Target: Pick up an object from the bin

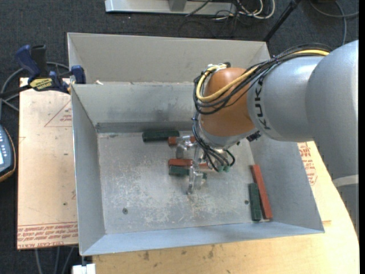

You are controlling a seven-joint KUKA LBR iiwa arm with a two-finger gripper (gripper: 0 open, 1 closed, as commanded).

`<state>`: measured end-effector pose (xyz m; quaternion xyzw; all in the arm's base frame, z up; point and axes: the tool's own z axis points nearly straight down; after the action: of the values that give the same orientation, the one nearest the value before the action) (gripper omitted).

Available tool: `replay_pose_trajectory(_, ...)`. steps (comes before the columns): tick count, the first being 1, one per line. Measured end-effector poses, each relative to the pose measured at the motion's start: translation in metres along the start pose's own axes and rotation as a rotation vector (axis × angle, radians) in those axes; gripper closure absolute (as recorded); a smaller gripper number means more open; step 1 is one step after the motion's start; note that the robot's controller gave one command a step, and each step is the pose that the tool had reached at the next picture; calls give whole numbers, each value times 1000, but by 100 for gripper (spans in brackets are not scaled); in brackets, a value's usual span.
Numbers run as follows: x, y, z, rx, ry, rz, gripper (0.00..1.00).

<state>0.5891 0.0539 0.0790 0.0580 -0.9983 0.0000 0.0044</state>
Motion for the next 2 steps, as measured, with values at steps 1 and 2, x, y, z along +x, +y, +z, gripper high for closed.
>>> replay_pose_trajectory(1, 25, -2, 10, -1, -8, 38, 0)
replay_pose_trajectory(2, 23, -2, 8, -2, -10, 40, 100)
